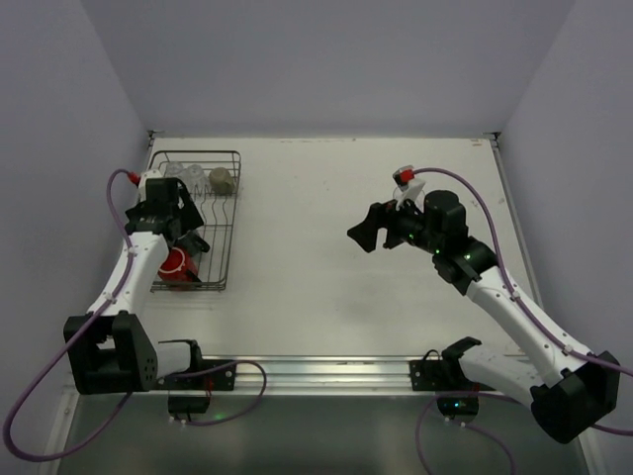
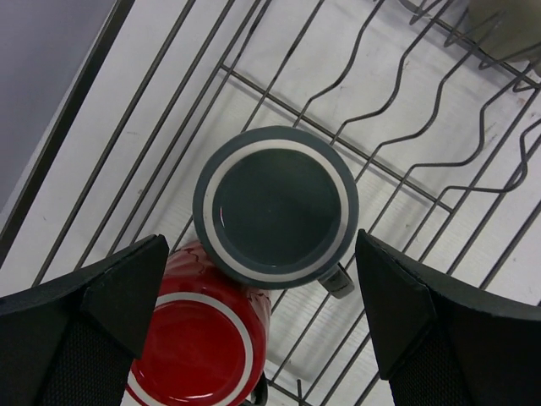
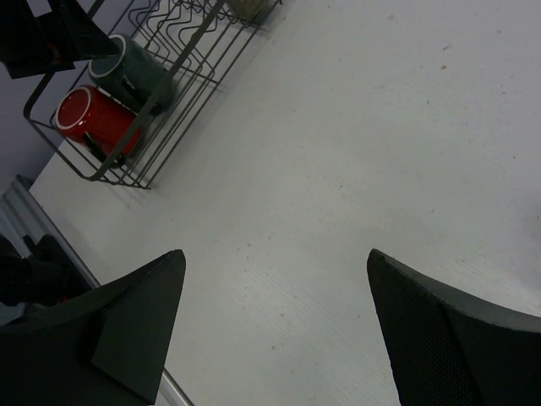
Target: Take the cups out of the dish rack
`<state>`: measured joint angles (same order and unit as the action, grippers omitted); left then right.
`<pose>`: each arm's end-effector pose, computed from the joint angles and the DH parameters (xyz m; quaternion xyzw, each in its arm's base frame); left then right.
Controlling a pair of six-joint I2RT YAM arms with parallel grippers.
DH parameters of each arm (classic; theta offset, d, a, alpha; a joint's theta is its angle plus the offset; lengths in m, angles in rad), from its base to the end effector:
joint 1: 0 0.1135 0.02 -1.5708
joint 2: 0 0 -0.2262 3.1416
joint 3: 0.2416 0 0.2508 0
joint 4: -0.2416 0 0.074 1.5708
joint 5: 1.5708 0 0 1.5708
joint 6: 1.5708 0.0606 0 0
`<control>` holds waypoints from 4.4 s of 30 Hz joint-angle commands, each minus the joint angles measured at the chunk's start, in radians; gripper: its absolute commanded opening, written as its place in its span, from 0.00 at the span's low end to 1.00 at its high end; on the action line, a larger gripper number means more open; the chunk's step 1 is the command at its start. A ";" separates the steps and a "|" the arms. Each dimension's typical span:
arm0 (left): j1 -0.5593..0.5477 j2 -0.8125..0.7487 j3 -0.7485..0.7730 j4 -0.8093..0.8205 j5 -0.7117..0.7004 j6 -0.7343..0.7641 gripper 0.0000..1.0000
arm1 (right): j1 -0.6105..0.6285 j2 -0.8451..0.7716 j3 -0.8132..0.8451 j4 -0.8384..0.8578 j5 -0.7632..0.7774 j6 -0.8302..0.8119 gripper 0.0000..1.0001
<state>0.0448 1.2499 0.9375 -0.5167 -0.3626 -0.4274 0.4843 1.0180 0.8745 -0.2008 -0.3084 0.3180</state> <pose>0.2858 0.0343 0.2141 -0.2780 0.8760 0.0972 0.3819 0.2347 0.1442 0.2861 -0.1552 0.7979 0.3377 0.4745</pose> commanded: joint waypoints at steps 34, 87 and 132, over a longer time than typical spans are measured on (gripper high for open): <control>0.021 0.184 0.043 0.170 -0.002 0.068 0.51 | 0.077 0.016 0.008 0.057 -0.052 -0.010 0.92; -0.238 -0.445 -0.272 0.931 1.016 -0.546 0.06 | 0.077 -0.085 -0.244 0.695 -0.147 0.477 0.88; -0.681 -0.282 -0.354 1.172 0.829 -0.505 0.44 | 0.062 -0.062 -0.333 1.072 -0.204 0.728 0.11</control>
<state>-0.6323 1.0489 0.5747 0.6144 0.5121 -0.9867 0.5537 1.0012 0.5419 0.8165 -0.6079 1.0866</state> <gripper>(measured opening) 0.898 0.155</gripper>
